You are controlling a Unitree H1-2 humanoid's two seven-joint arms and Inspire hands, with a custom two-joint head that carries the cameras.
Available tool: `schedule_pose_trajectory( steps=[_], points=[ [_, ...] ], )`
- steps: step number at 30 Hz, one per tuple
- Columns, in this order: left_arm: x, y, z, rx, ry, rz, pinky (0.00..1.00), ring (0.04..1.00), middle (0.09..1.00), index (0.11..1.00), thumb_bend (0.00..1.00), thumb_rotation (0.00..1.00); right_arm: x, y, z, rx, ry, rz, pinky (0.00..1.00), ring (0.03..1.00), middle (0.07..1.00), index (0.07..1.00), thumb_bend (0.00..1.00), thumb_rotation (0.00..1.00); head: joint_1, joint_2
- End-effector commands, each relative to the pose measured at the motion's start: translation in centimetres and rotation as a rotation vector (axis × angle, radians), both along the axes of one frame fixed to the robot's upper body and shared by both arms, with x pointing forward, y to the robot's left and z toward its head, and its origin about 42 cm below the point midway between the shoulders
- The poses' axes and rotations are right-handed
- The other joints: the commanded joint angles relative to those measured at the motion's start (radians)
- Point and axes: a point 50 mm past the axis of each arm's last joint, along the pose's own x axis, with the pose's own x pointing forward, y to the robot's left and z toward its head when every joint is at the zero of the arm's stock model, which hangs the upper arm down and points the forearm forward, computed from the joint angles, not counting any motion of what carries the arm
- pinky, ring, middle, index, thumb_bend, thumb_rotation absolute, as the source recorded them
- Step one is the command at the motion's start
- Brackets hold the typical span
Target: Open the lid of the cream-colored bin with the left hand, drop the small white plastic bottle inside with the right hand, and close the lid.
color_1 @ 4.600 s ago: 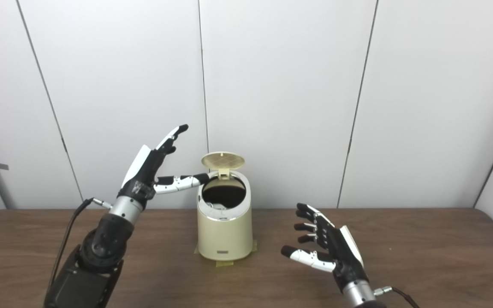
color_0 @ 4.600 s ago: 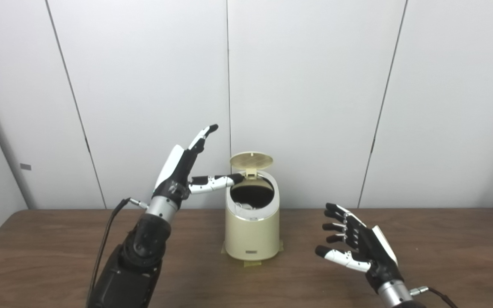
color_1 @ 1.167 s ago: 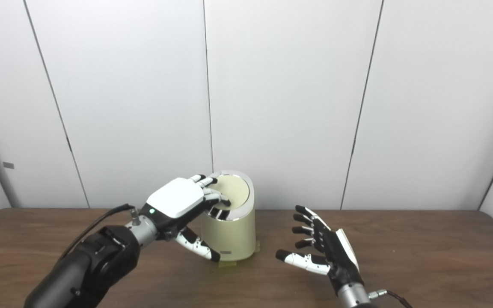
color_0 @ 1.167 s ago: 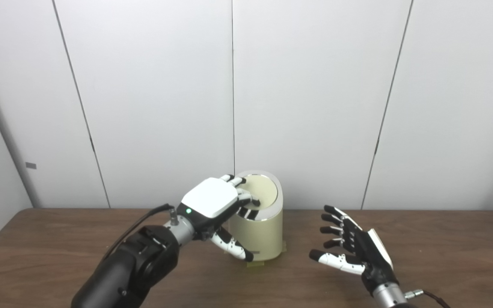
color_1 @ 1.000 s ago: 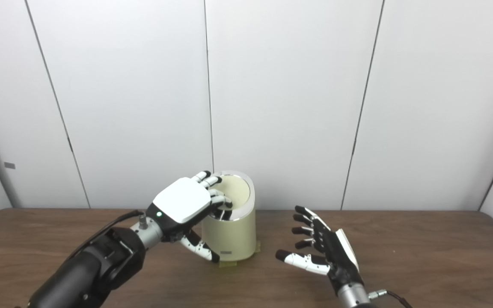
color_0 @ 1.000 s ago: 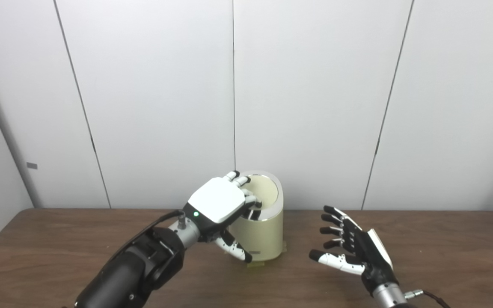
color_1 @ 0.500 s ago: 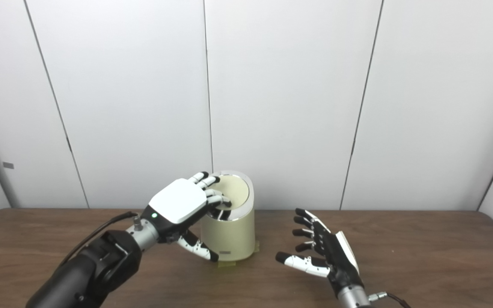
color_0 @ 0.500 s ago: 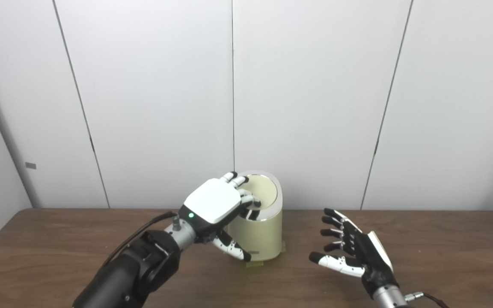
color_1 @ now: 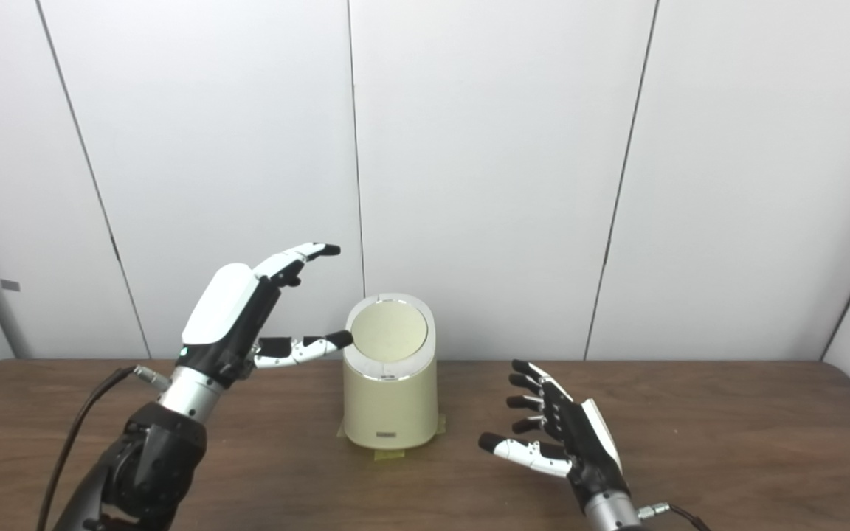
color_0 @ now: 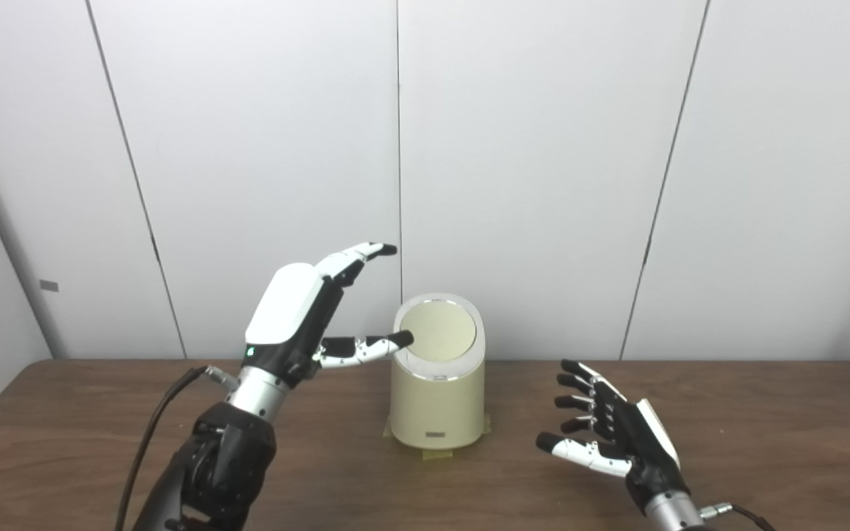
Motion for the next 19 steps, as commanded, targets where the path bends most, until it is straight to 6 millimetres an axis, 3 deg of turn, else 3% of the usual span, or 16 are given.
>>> schedule_pose_trajectory(
  steps=[1, 6, 8, 12, 14, 19],
  points=[
    [-0.3, 0.5, 0.1, -0.171, 0.027, -0.019, 0.7, 0.848, 0.858, 0.876, 0.71, 0.28, 1.2, 0.0, 2.7, 0.019, -0.098, 0.011, 0.6, 0.755, 0.846, 0.857, 0.83, 0.32, 0.002, 0.0],
    [-1.8, 1.9, -3.3, -0.409, 0.171, -0.019, 0.64, 0.734, 0.785, 0.827, 0.72, 0.31, 1.3, -0.1, 2.9, 0.01, -0.117, 0.011, 0.6, 0.743, 0.839, 0.856, 0.83, 0.32, 0.005, 0.001],
    [-2.3, 2.4, -4.3, -0.472, 0.223, -0.025, 0.56, 0.673, 0.745, 0.816, 0.73, 0.32, 1.3, -0.1, 2.9, 0.005, -0.119, 0.01, 0.6, 0.743, 0.841, 0.859, 0.83, 0.32, 0.005, 0.001],
    [-3.3, 3.0, -6.0, -0.599, 0.308, -0.046, 0.52, 0.679, 0.759, 0.825, 0.74, 0.28, 1.3, -0.2, 2.7, 0.018, -0.132, 0.009, 0.61, 0.742, 0.838, 0.859, 0.83, 0.31, 0.01, 0.001],
    [-3.6, 3.3, -6.7, -0.642, 0.327, -0.047, 0.55, 0.693, 0.763, 0.83, 0.74, 0.25, 1.3, -0.1, 2.7, 0.028, -0.146, 0.01, 0.6, 0.736, 0.832, 0.854, 0.83, 0.31, 0.011, 0.001],
    [-4.8, 4.7, -8.3, -0.614, 0.321, -0.007, 0.55, 0.695, 0.757, 0.84, 0.72, 0.24, 1.0, 0.1, 2.6, 0.062, -0.156, 0.008, 0.62, 0.741, 0.838, 0.858, 0.82, 0.31, -0.006, 0.0]
  ],
)
